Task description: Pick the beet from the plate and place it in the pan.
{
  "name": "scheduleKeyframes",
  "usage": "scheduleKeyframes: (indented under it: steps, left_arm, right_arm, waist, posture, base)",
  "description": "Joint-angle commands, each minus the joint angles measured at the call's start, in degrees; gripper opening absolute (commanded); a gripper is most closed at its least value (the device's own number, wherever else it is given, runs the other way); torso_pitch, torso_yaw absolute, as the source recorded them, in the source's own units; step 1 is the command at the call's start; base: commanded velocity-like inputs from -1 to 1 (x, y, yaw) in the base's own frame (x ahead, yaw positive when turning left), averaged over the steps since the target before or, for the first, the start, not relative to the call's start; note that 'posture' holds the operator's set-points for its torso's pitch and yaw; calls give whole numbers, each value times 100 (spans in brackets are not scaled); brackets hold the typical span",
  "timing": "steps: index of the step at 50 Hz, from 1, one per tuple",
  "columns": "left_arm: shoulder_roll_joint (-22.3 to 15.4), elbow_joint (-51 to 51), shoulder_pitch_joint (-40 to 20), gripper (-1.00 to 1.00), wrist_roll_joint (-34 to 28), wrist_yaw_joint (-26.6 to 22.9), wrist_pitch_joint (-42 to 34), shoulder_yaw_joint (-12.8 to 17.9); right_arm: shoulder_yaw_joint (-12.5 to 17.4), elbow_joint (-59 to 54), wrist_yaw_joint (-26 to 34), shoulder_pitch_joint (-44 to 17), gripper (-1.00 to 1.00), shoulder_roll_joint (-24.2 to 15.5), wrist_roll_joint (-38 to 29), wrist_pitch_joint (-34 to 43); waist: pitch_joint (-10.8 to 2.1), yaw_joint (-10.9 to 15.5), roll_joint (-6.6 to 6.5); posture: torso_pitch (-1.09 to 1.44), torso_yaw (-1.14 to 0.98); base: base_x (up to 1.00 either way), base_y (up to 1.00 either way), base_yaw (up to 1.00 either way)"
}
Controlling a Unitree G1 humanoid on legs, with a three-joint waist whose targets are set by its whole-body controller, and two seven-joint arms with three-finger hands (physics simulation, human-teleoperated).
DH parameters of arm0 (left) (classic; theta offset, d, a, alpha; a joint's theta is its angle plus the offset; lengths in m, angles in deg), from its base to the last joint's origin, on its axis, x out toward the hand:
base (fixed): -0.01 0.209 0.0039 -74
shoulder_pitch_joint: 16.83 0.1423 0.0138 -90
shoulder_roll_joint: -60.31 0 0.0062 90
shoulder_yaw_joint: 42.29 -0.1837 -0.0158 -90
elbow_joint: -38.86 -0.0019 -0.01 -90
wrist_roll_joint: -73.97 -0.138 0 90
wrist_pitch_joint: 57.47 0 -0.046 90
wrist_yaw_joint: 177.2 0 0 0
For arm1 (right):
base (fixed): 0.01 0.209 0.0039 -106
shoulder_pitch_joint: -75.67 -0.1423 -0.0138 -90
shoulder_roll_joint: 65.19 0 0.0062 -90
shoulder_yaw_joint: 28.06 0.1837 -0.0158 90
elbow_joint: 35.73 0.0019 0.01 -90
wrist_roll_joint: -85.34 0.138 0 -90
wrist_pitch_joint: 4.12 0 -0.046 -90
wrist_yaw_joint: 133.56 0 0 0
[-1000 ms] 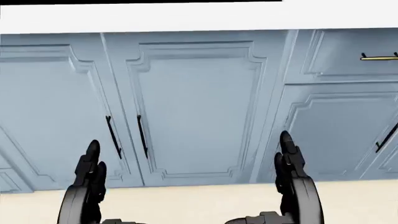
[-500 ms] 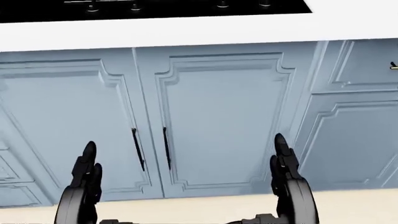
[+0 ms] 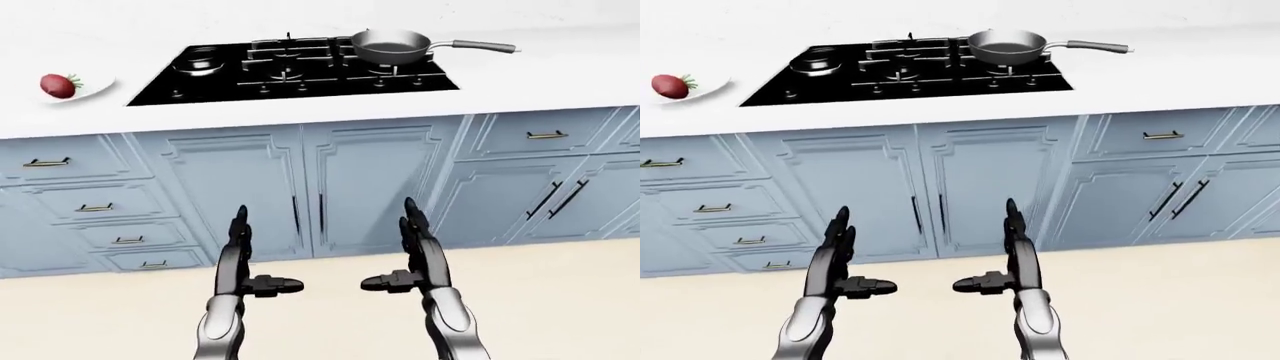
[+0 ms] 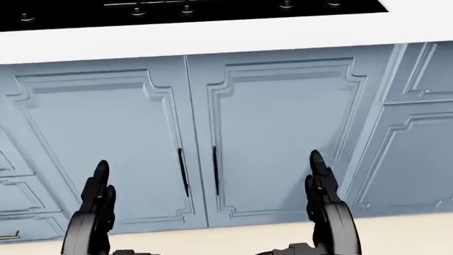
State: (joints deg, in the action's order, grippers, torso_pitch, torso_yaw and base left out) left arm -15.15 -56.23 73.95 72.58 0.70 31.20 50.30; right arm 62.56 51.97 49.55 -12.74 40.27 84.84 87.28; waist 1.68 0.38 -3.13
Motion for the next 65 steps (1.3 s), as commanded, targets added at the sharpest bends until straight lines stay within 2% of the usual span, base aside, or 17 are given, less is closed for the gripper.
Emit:
scheduleKeyframes:
  steps: [1, 12, 13, 16, 21, 25, 26, 27, 35, 40, 41, 44, 49, 51, 53, 54, 65]
  left_arm:
    - [38, 316, -108, 100, 8, -18, 142, -110]
    - [45, 233, -146, 100, 2, 9, 184, -111]
    - [44, 243, -142, 100, 4, 7, 178, -112]
    - [38, 249, -132, 100, 7, 1, 182, -110]
    - [29, 232, -130, 100, 2, -10, 191, -102]
    - [29, 286, -113, 100, -11, -15, 141, -108]
    - [27, 228, -125, 100, -10, -16, 188, -102]
    - [27, 227, -132, 100, -12, -17, 183, -102]
    - [34, 246, -124, 100, -22, -10, 173, -108]
    - [39, 248, -121, 100, -30, 0, 176, -114]
    - [38, 251, -124, 100, -29, 2, 168, -112]
    - [36, 201, -132, 100, -24, 3, 209, -105]
    - [38, 226, -120, 100, -29, 11, 191, -109]
    - [28, 114, -156, 100, -17, 7, 268, -90]
    - [33, 222, -131, 100, -18, 8, 186, -101]
    - [37, 289, -109, 100, -20, 11, 140, -107]
    - [35, 151, -136, 100, -35, 15, 250, -105]
  right_arm:
    - [140, 231, -26, -128, 100, -69, 7, -209]
    - [158, 172, -6, -149, 100, -80, 21, -242]
    - [146, 236, -10, -139, 100, -74, 16, -189]
    - [141, 220, -4, -131, 100, -72, 11, -212]
    - [130, 239, -12, -125, 100, -64, -1, -203]
    - [136, 175, -9, -139, 100, -70, -5, -250]
    - [125, 229, -11, -128, 100, -67, -12, -209]
    - [129, 212, -9, -134, 100, -69, -11, -220]
    - [134, 205, -3, -134, 100, -72, -13, -227]
    - [148, 199, 8, -136, 100, -78, -3, -231]
    - [143, 199, 4, -136, 100, -76, -11, -228]
    - [149, 171, 2, -145, 100, -77, -11, -244]
    - [138, 190, -7, -130, 100, -69, -21, -238]
    - [146, 111, -7, -156, 100, -72, -18, -289]
    - [135, 181, -15, -135, 100, -67, -24, -238]
    - [136, 158, -13, -138, 100, -68, -24, -258]
    - [153, 57, -1, -165, 100, -85, -21, -329]
  waist:
    - [-89, -24, 29]
    - [-75, -89, 797]
    - [-58, -158, 569]
    - [-126, -129, 666]
    - [-43, -120, 349]
    - [-185, -81, -385]
    - [-86, -48, -6]
    - [-76, -58, -94]
    - [-43, -46, 353]
    - [-134, -83, 885]
    - [-46, -157, 570]
    - [-127, -132, 679]
    - [-36, -122, 367]
    - [-39, -130, 132]
    - [-171, -95, -334]
    - [-114, -55, -46]
    - [-25, -62, 487]
  posture:
    - [0, 0]
    - [0, 0]
    - [0, 0]
    - [0, 0]
    - [0, 0]
    - [0, 0]
    - [0, 0]
    - [0, 0]
    - [0, 0]
    - [0, 0]
    - [0, 0]
    - [0, 0]
    - [0, 0]
    - [0, 0]
    - [0, 0]
    - [0, 0]
    - [0, 0]
  base:
    - [0, 30, 0]
    - [0, 29, 0]
    - [0, 30, 0]
    - [0, 29, 0]
    - [0, 30, 0]
    - [0, 30, 0]
    - [0, 30, 0]
    - [0, 30, 0]
    - [0, 29, 0]
    - [0, 29, 0]
    - [0, 29, 0]
    - [0, 29, 0]
    - [0, 29, 0]
    - [0, 29, 0]
    - [0, 29, 0]
    - [0, 29, 0]
    - [0, 29, 0]
